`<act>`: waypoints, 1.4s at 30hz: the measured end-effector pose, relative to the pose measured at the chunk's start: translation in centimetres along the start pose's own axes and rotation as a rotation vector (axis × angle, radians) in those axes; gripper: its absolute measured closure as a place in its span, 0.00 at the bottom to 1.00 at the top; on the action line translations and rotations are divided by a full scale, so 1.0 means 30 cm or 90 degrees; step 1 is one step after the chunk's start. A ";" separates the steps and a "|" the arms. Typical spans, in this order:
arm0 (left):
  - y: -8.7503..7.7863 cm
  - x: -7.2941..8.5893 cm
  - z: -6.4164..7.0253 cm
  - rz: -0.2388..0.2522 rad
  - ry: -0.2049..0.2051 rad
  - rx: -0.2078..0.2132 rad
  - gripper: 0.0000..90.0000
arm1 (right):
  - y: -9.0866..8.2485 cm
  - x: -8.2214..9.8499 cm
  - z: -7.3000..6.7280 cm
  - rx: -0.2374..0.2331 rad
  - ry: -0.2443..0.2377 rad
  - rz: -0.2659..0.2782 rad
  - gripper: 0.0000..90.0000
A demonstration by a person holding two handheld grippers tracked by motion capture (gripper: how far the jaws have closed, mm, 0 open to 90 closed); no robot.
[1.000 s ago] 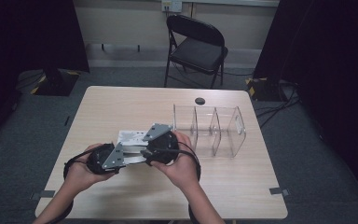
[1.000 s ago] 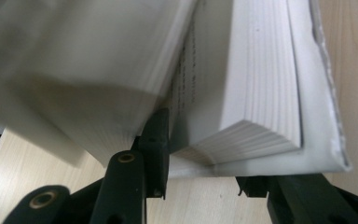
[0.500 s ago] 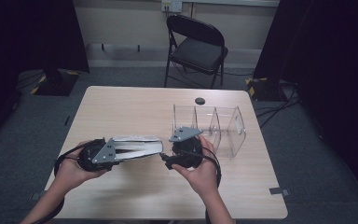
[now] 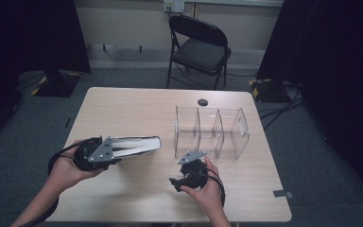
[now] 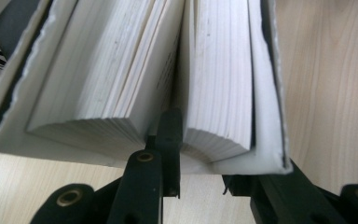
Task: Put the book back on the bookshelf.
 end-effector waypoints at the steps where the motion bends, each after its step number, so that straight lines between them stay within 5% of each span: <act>1: 0.000 0.000 0.000 0.000 0.000 0.000 0.80 | 0.010 0.010 0.001 0.002 0.001 -0.003 0.26; 12: -0.039 0.010 -0.008 0.003 -0.016 0.042 0.82 | 0.060 0.079 0.007 0.004 0.001 -0.030 0.22; 17: -0.045 0.011 -0.024 -0.023 -0.022 0.044 0.82 | 0.081 0.097 0.003 0.002 0.005 -0.038 0.20; 22: -0.042 0.003 -0.035 -0.034 -0.056 0.048 0.83 | 0.087 0.103 0.004 0.010 -0.009 -0.031 0.17; 23: -0.046 0.006 -0.043 -0.050 -0.044 0.050 0.83 | 0.086 0.104 0.005 0.011 -0.008 -0.030 0.17; 24: -0.037 -0.005 -0.036 -0.029 -0.078 0.051 0.83 | 0.087 0.105 0.007 0.013 -0.008 -0.028 0.17; 28: -0.046 -0.001 -0.056 -0.070 -0.050 0.065 0.83 | 0.088 0.108 0.008 0.013 -0.004 -0.016 0.16; 30: -0.045 -0.003 -0.060 -0.068 -0.062 0.070 0.83 | 0.090 0.109 0.010 0.015 -0.004 -0.008 0.15; 42: -0.056 0.005 -0.051 -0.075 -0.038 0.074 0.83 | 0.103 0.115 0.014 0.017 0.011 0.045 0.11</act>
Point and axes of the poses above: each handheld gripper's, and its own axes: y roughly forward along the jaws, x roughly out of its underside, z roughly to its right, the point moved 7 cm from there along y, roughly forward along the jaws, and after that the axes turned 9 degrees about -z, right-handed, at the moved point
